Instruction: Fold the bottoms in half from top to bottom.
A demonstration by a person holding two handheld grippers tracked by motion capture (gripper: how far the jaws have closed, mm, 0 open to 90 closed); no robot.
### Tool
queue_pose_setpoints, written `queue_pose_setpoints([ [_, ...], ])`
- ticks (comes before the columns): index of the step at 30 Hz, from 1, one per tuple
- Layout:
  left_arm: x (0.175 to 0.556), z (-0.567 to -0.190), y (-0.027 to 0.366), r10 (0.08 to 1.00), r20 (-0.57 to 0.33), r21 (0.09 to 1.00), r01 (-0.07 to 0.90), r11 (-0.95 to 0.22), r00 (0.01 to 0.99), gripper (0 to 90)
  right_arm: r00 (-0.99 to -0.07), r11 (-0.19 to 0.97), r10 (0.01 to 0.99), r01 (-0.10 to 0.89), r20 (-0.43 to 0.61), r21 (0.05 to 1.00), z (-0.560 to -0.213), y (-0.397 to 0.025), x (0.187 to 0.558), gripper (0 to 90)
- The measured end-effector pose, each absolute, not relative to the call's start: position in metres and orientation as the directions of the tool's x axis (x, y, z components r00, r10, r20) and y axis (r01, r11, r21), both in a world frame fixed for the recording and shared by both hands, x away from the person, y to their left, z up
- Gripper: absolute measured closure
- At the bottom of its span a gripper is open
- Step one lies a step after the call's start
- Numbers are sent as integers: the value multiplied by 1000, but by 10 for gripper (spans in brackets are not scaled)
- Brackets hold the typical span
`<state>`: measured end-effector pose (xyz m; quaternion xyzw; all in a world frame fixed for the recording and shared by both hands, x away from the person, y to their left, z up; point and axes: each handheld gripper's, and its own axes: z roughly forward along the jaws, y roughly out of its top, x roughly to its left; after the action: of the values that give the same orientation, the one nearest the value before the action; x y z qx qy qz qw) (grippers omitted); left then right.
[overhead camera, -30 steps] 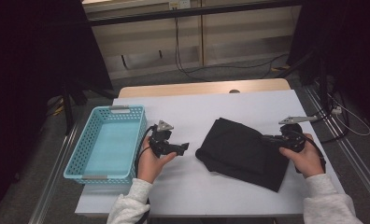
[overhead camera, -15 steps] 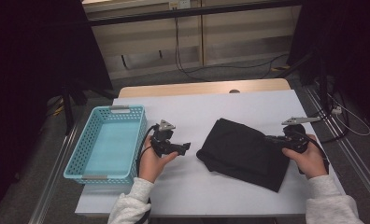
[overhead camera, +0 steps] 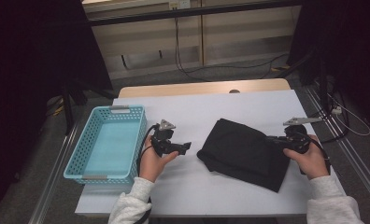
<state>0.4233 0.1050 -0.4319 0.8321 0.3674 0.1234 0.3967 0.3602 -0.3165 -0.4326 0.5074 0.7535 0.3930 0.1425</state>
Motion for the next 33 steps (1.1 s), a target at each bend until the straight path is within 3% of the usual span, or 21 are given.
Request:
queue_pose_setpoints([
  [33,425,-430,100,701,-85,755,505,-418,708,122,-430,162,882,658,190,736,-430,-324,355,838],
])
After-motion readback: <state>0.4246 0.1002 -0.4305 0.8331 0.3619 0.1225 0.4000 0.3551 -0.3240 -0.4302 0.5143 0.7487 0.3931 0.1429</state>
